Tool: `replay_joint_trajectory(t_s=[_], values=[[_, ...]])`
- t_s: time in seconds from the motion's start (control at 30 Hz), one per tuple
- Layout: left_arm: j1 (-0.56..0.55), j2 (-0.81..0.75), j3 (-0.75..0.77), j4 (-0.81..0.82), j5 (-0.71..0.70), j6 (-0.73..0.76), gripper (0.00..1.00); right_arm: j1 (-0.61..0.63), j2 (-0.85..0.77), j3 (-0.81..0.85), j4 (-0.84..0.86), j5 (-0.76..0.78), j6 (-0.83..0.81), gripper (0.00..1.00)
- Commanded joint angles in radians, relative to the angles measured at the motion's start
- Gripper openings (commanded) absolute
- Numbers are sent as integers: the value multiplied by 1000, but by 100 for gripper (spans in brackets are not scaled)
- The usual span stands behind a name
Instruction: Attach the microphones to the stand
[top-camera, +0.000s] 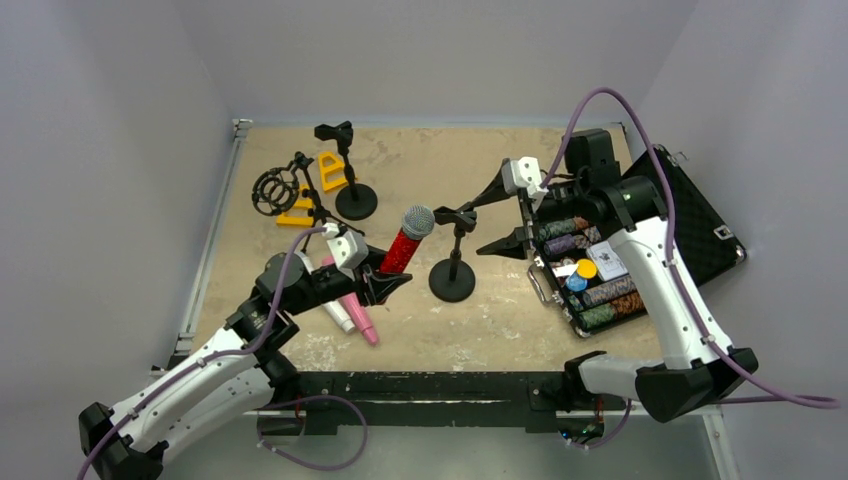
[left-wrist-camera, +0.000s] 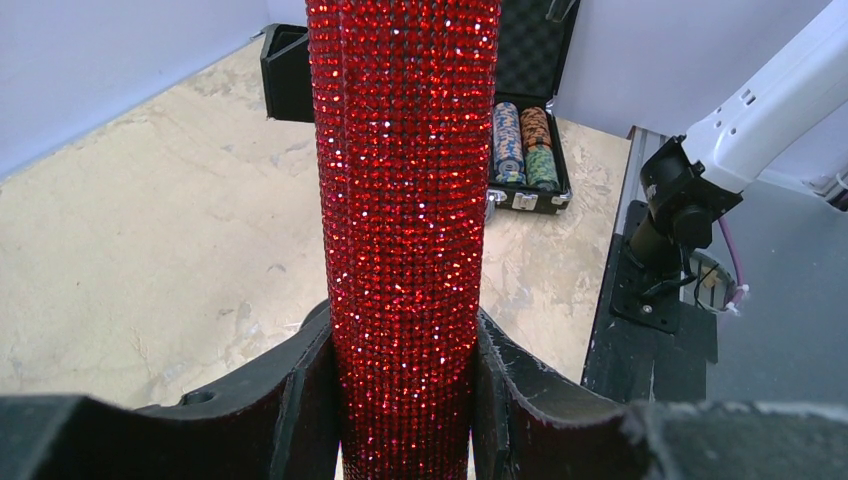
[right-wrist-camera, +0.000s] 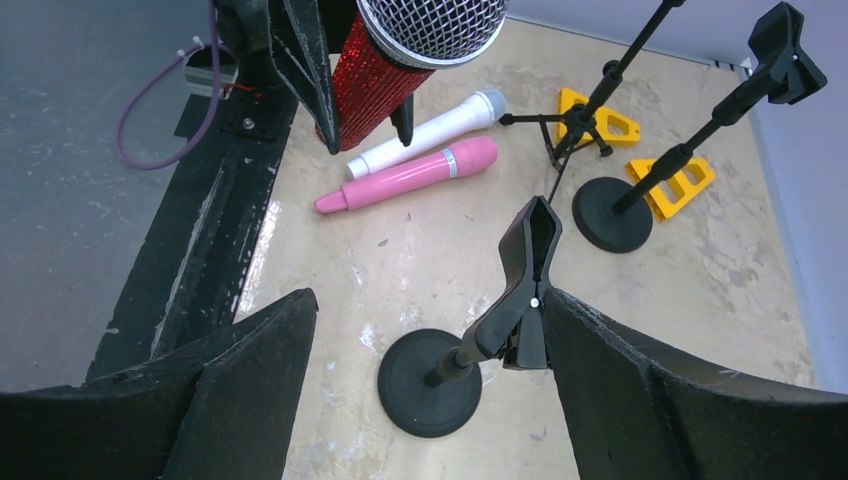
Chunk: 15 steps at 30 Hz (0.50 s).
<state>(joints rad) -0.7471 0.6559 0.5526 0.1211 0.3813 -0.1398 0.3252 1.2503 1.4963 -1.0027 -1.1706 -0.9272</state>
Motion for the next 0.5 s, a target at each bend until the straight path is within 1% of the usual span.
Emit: replay_joint_trajectory(t_s=[0.0,0.47], values=[[3,2,-5,121,8,-10,0,-2,0,10,51,-11,18,86],[5,-9,-39,142,-15,-15,0,-2,11,3,68,-24,40,86]])
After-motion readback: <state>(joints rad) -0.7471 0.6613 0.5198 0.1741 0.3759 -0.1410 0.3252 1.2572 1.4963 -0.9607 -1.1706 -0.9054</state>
